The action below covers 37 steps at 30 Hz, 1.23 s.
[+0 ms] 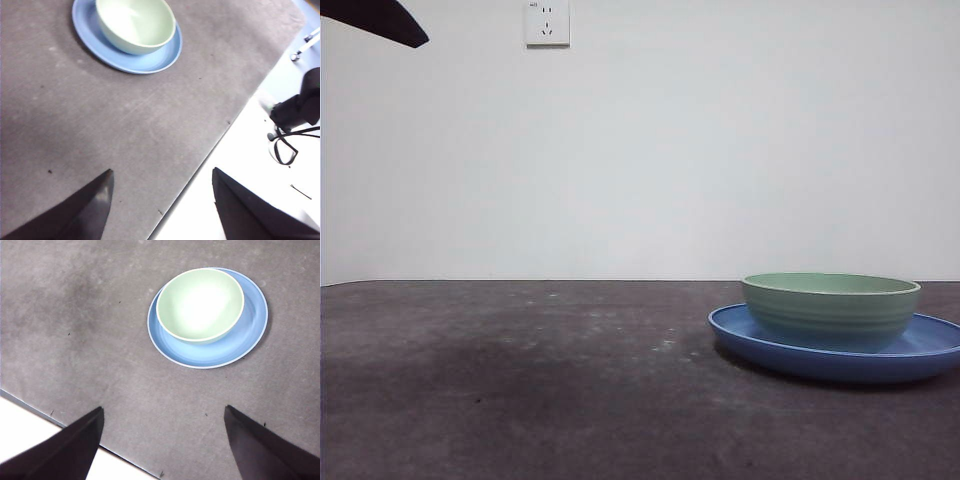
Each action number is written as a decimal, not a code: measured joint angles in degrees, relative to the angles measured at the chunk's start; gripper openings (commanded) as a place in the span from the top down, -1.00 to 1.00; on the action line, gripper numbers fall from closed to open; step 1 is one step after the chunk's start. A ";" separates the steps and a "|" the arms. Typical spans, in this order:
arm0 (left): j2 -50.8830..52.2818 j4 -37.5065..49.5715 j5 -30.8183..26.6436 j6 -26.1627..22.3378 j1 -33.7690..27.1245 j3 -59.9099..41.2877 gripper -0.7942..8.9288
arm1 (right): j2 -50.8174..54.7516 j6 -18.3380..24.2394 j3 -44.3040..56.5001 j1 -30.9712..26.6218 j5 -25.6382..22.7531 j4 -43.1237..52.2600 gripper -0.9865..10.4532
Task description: Place the green bowl on the blue plate
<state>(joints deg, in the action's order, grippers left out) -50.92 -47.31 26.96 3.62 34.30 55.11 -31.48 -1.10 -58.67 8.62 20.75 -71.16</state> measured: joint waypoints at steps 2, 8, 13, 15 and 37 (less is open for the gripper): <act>0.00 0.55 0.07 -0.17 0.00 0.00 0.19 | 0.00 -0.74 0.00 0.00 -0.04 0.00 0.15; 0.00 2.32 0.07 -0.39 0.00 0.00 0.19 | 0.00 -4.74 0.00 0.00 -9.49 0.04 0.18; 0.00 2.32 0.07 -0.94 0.00 0.00 0.19 | -1.86 -7.34 0.31 0.00 -16.06 3.17 0.20; 0.00 2.32 0.07 -1.22 0.00 0.00 0.19 | -3.89 -7.82 1.14 0.00 -16.04 5.68 0.20; 0.00 1.66 0.07 -2.29 0.00 0.00 0.19 | -40.26 -4.85 4.52 -14.64 1.75 30.38 0.21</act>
<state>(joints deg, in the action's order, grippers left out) -50.92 -45.65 27.03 1.32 34.30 55.11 -71.75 -5.96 -54.15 -6.02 22.50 -40.77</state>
